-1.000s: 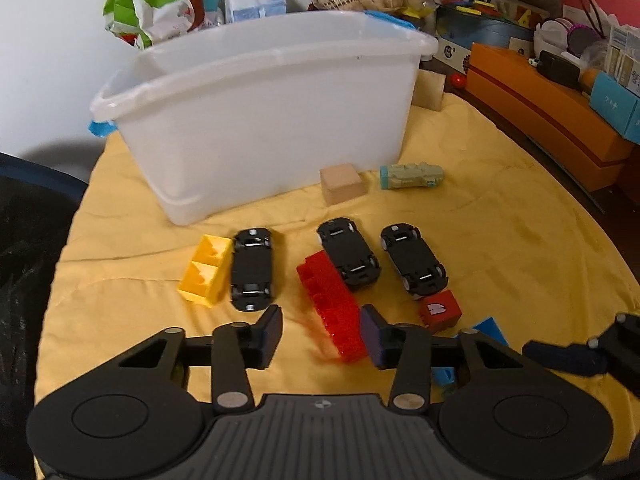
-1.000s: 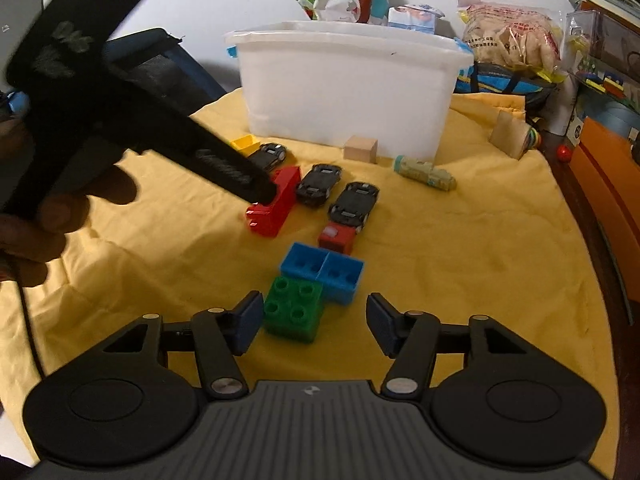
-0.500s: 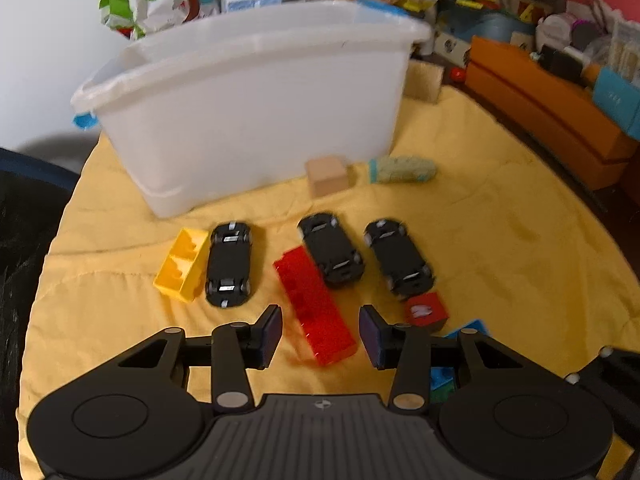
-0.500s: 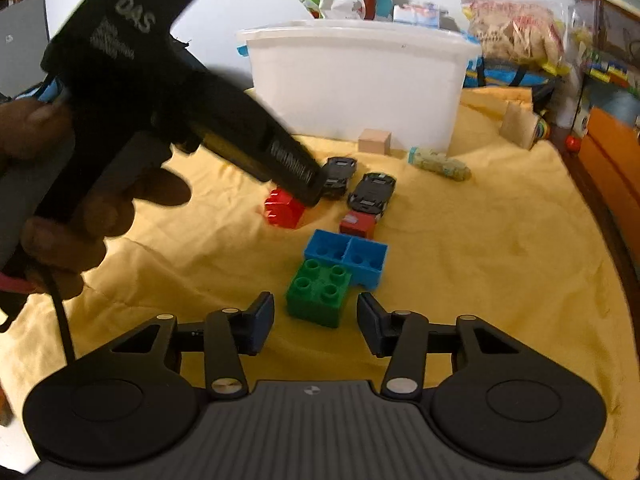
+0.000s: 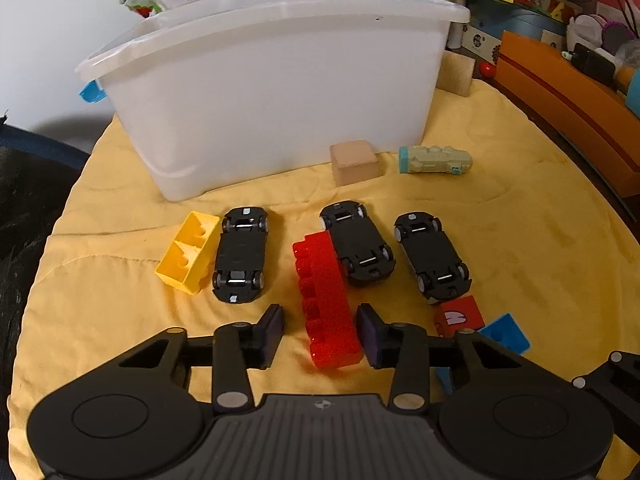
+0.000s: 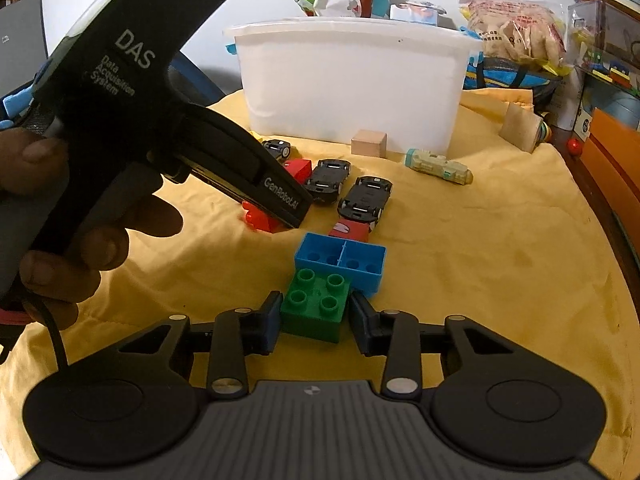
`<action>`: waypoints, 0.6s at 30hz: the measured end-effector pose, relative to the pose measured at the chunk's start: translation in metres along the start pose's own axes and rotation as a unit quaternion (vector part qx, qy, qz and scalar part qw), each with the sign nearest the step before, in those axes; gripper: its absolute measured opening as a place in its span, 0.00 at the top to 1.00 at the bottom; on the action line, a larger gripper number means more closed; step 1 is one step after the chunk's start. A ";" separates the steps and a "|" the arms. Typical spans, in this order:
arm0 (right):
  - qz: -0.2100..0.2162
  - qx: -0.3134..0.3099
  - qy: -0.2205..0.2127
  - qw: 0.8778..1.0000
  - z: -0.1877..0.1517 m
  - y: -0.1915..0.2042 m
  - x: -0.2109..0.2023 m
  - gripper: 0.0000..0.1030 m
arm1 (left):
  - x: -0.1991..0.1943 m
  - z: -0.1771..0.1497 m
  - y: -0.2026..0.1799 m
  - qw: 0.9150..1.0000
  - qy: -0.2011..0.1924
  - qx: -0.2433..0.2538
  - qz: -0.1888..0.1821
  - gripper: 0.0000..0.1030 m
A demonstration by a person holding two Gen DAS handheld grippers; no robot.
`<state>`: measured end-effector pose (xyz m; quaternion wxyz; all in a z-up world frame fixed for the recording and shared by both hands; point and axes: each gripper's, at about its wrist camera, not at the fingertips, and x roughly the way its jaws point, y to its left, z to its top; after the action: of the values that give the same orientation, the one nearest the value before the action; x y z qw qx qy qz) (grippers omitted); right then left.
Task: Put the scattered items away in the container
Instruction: 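Grasp the red Lego brick with the left tool while the right tool grasps the green Lego brick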
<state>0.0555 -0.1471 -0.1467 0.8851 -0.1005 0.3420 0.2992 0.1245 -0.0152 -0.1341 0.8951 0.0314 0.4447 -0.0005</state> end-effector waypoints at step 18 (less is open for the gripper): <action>-0.011 0.023 -0.037 0.999 0.021 -0.034 -0.036 0.67 | -0.040 0.013 0.017 0.999 -0.031 0.003 -0.009 0.74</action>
<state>0.0660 -0.1831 -0.1082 0.9023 -0.0730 0.3150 0.2853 0.1116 -0.0001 -0.0936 0.9084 0.0300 0.4168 -0.0110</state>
